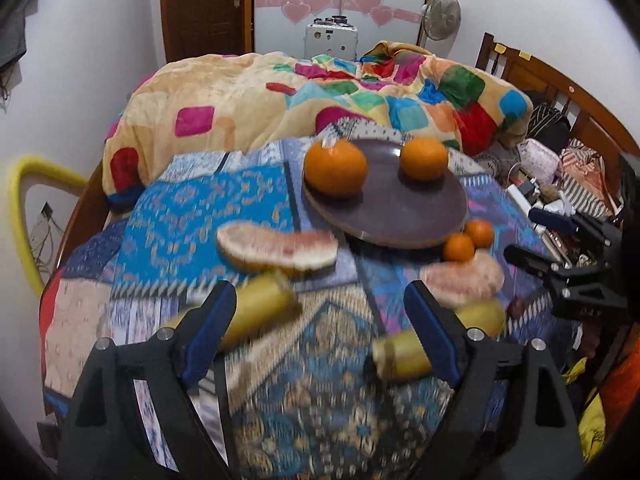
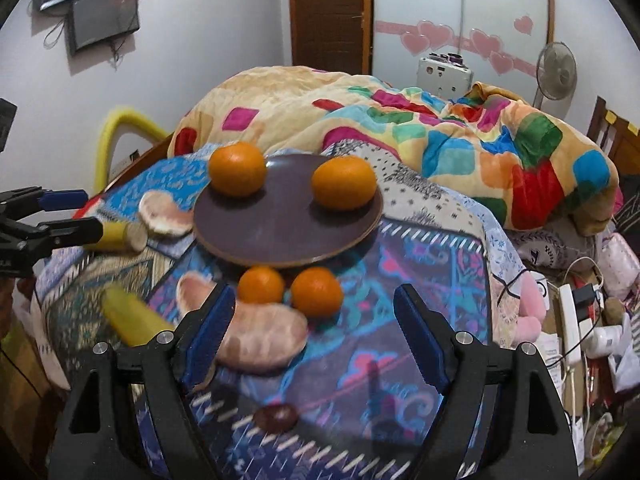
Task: Organize fruits
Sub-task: 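Withdraw both open tools from the purple plate, then grasp a yellow stalk with the right tool while the left tool grasps the other yellow stalk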
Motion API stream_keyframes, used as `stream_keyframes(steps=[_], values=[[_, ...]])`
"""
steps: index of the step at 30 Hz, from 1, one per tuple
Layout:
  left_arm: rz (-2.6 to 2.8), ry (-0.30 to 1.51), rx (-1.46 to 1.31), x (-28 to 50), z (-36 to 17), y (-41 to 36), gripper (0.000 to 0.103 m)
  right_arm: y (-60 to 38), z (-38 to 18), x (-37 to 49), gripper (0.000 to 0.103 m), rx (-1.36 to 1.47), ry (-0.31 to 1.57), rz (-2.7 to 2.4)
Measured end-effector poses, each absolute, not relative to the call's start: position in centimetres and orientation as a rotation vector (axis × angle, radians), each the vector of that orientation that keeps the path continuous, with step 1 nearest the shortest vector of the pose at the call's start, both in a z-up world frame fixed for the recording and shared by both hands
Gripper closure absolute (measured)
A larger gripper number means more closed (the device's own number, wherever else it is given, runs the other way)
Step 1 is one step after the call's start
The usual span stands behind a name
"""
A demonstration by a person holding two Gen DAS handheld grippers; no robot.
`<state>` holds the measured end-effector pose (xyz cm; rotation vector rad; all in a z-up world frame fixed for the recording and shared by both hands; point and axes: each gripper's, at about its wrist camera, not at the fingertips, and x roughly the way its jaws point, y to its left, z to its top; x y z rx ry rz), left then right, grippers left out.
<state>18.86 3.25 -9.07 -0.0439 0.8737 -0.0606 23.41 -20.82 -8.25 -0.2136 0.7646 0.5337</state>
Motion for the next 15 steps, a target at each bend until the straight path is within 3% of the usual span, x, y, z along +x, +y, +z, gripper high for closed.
stream_keyframes(steps=[15], values=[[-0.063, 0.942, -0.061, 15.6, -14.9, 2.2, 0.016, -19.8, -9.8, 21.8, 0.023, -0.247, 0.802, 0.561]])
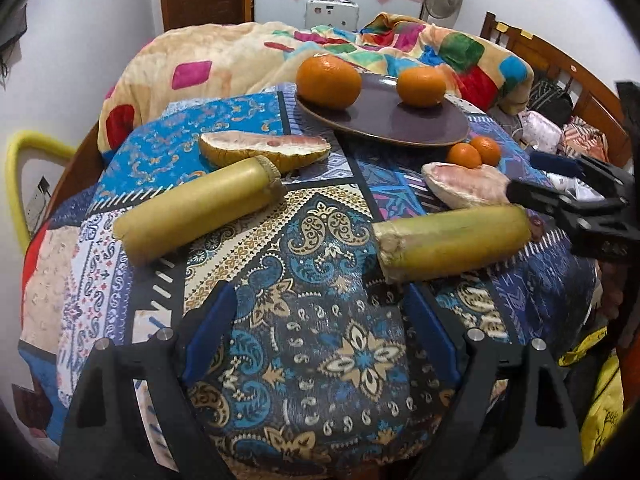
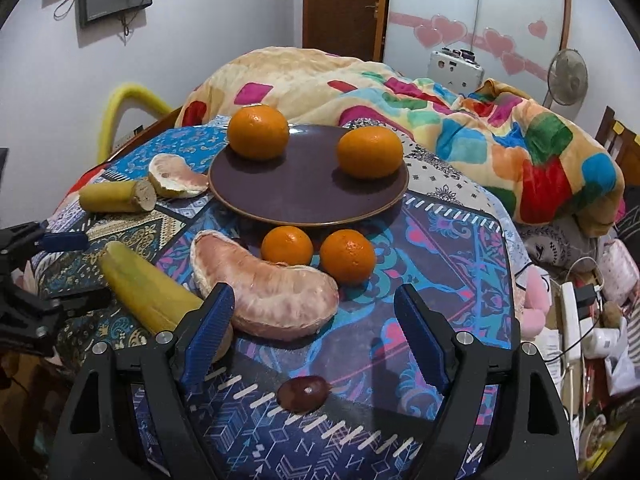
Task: Organize fruits
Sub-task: 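Grasp a yellow stalk with the right tool while the left tool grasps the other yellow stalk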
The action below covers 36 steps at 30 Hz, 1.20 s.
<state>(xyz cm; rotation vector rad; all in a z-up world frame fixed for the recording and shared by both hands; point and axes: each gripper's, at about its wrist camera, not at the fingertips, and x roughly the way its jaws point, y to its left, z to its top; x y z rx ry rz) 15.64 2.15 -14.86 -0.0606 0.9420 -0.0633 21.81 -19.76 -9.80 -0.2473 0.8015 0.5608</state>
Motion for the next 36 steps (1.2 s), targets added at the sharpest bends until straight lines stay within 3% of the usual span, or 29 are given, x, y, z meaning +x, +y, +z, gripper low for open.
stream_keyframes(steps=[11, 21, 23, 28, 36], values=[[-0.044, 0.903, -0.056, 18.4, -13.9, 1.7, 0.016, -18.9, -9.2, 18.7, 0.023, -0.262, 0.784, 0.618], [-0.004, 0.828, -0.007, 14.8, -11.5, 6.1, 0.016, -15.6, -7.8, 17.3, 0.024, -0.201, 0.738, 0.699], [0.012, 0.821, 0.011, 14.4, -11.2, 7.4, 0.016, -14.7, -8.3, 17.5, 0.030, -0.195, 0.754, 0.708], [0.018, 0.853, 0.005, 15.2, -11.7, 10.8, 0.016, -13.0, -9.7, 18.4, 0.063, -0.188, 0.817, 0.728], [-0.035, 0.850, 0.065, 17.9, -13.6, 12.1, 0.016, -12.3, -10.6, 19.4, 0.066, -0.223, 0.850, 0.700]])
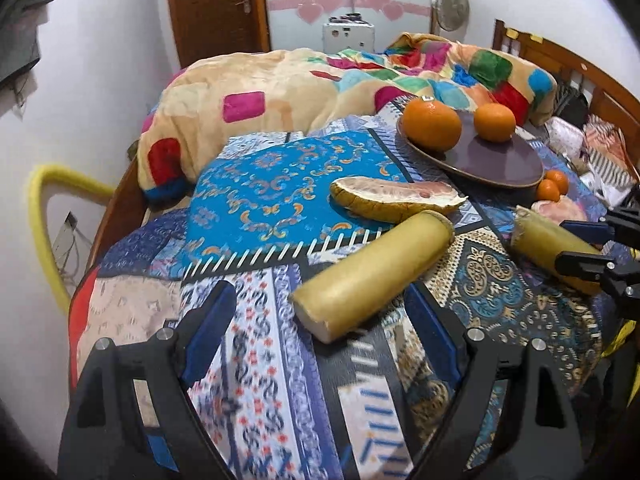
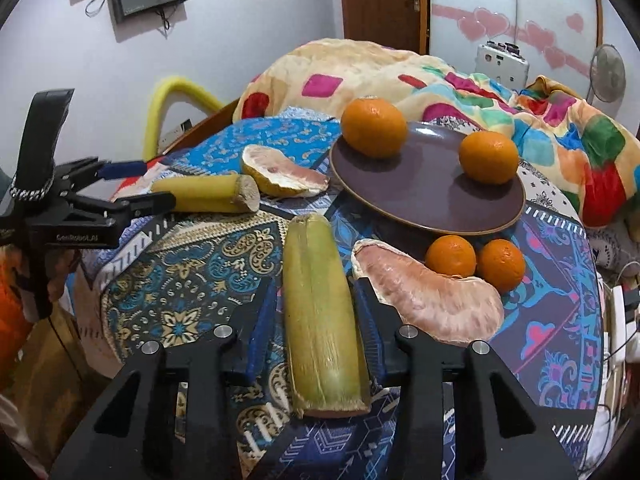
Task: Organize fruits
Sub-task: 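Grasp a yellow stalk with the right tool while the left tool grasps the other yellow stalk, then lift both yellow stalks and carry them toward the purple plate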
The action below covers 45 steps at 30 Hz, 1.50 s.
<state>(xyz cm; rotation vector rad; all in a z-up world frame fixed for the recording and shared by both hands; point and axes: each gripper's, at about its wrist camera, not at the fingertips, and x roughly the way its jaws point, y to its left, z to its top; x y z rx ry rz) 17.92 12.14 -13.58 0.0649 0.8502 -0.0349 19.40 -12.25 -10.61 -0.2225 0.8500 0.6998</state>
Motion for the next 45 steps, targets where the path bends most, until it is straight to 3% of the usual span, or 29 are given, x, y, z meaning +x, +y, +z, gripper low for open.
stream_keyframes(steps=[6, 11, 19, 22, 31, 36, 45], values=[[-0.126, 0.862, 0.069, 19.9, -14.2, 11.5, 0.017, -11.7, -11.4, 19.6, 0.066, -0.248, 0.872, 0.694], [-0.162, 0.876, 0.062, 20.1, -14.6, 10.6, 0.025, -11.7, -11.9, 19.6, 0.069, -0.255, 0.875, 0.689], [-0.134, 0.912, 0.142, 17.8, -13.8, 9.5, 0.054, -11.9, -11.6, 19.5, 0.069, -0.199, 0.897, 0.715], [-0.149, 0.932, 0.141, 17.0, -13.4, 9.4, 0.061, -12.0, -11.5, 19.2, 0.069, -0.193, 0.894, 0.719], [-0.183, 1.012, 0.105, 19.1, -14.8, 9.5, 0.058, -12.2, -11.1, 19.2, 0.069, -0.188, 0.875, 0.704], [-0.167, 1.019, 0.054, 18.0, -14.6, 9.0, 0.065, -12.9, -10.2, 19.0, 0.069, -0.182, 0.855, 0.700], [-0.179, 1.070, 0.051, 16.0, -14.1, 6.5, 0.065, -14.8, -8.5, 18.8, 0.069, -0.158, 0.804, 0.685]])
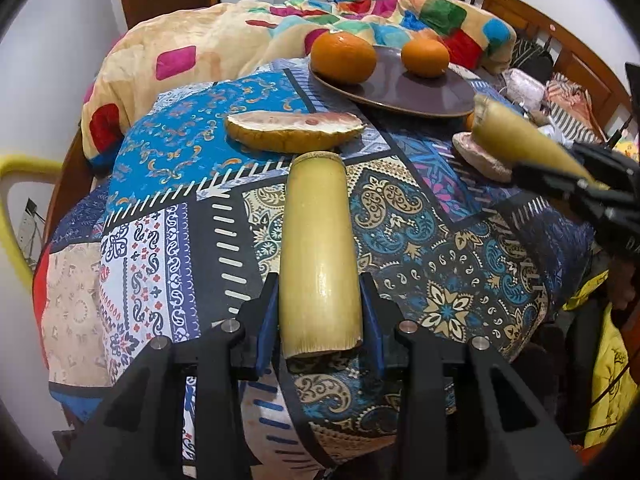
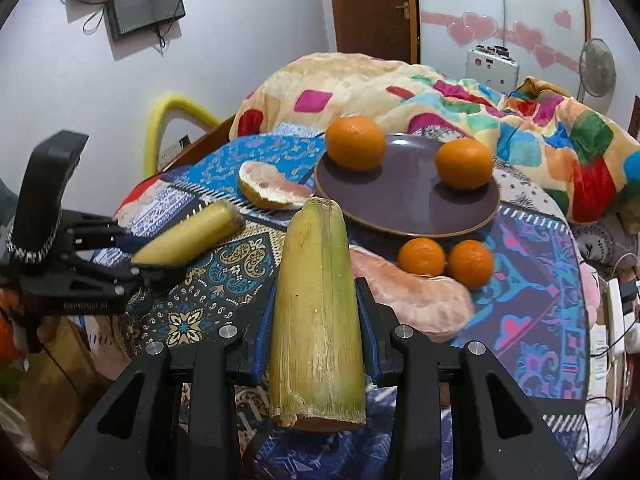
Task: Organize fruits
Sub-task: 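Lift both yellow stalks and carry them toward the purple plate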
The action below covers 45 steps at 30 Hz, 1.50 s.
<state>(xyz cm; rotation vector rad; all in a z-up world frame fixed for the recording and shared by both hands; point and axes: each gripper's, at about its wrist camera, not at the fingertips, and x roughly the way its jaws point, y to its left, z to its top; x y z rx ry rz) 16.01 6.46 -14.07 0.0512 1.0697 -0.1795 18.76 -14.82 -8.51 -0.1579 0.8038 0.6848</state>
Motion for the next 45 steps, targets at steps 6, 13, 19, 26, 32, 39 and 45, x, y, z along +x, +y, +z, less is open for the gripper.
stream_keyframes(steps=[6, 13, 19, 26, 32, 39, 45], values=[[-0.197, 1.083, 0.090, 18.4, -14.1, 5.6, 0.065, -16.3, -7.9, 19.9, 0.069, -0.147, 0.785, 0.649], [-0.193, 1.078, 0.077, 21.1, -14.2, 4.9, 0.066, -18.1, -7.3, 21.4, 0.069, -0.133, 0.768, 0.612], [-0.180, 0.980, 0.046, 20.9, -11.4, 5.0, 0.066, -19.3, -6.5, 22.4, 0.069, -0.113, 0.741, 0.584], [-0.211, 0.855, 0.032, 20.5, -7.3, 3.9, 0.066, -19.9, -4.6, 23.7, 0.069, -0.071, 0.681, 0.558], [-0.254, 0.793, 0.015, 21.9, -5.3, 2.1, 0.067, -19.7, -3.4, 24.8, 0.069, -0.045, 0.639, 0.553], [-0.291, 0.805, 0.023, 24.5, -5.9, 0.3, 0.067, -19.0, -3.7, 25.9, 0.069, -0.058, 0.630, 0.555], [-0.318, 0.849, 0.028, 26.5, -7.4, -0.9, 0.067, -18.6, -4.4, 27.1, 0.069, -0.063, 0.638, 0.564]])
